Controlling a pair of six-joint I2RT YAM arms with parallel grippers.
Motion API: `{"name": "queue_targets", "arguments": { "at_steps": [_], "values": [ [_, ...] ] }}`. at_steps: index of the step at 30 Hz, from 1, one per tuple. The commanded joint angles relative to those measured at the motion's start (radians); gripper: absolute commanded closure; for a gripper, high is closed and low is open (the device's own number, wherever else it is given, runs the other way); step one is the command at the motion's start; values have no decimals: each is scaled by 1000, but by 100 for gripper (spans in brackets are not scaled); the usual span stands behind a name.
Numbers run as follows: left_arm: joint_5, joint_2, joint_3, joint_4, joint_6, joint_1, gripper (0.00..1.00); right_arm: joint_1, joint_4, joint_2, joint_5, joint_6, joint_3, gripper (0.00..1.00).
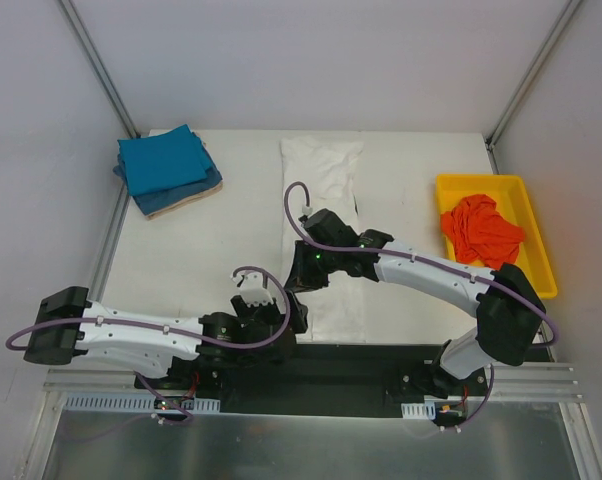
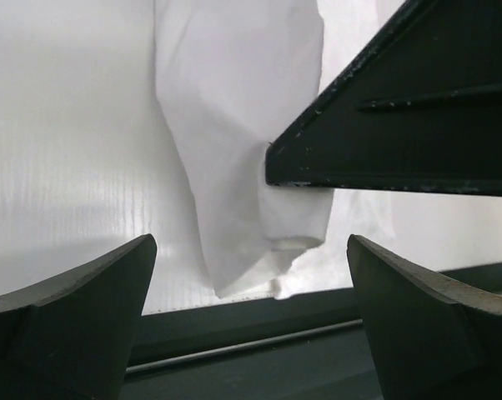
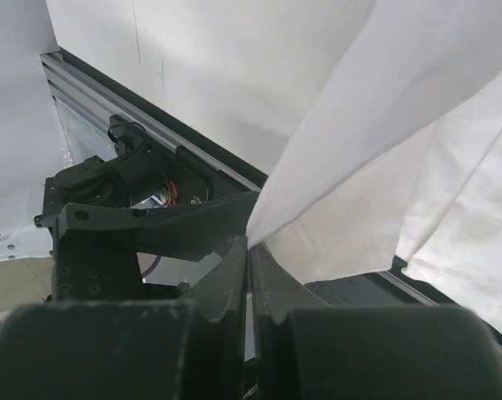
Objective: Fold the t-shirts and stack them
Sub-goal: Rotate the tshirt 90 degrees
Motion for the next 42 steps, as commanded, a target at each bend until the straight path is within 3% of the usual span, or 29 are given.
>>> {"name": "queue_targets", "arguments": {
  "at_steps": [1,6,21,42],
  "values": [
    [-100,65,31,-27,-53,-9,1,5,21,-50,-9,14,10,96],
    [-105,125,19,-96,-154,-2,1,5,24,-69,-16,16,4,96],
    [101,167,-10,-261,-188,37,1,-6,-20,-90,-9,4,-30,95],
    [182,220,-5,-359,-274,37,1,-9,-71,-37,-11,5,-199,93]
  ]
}}
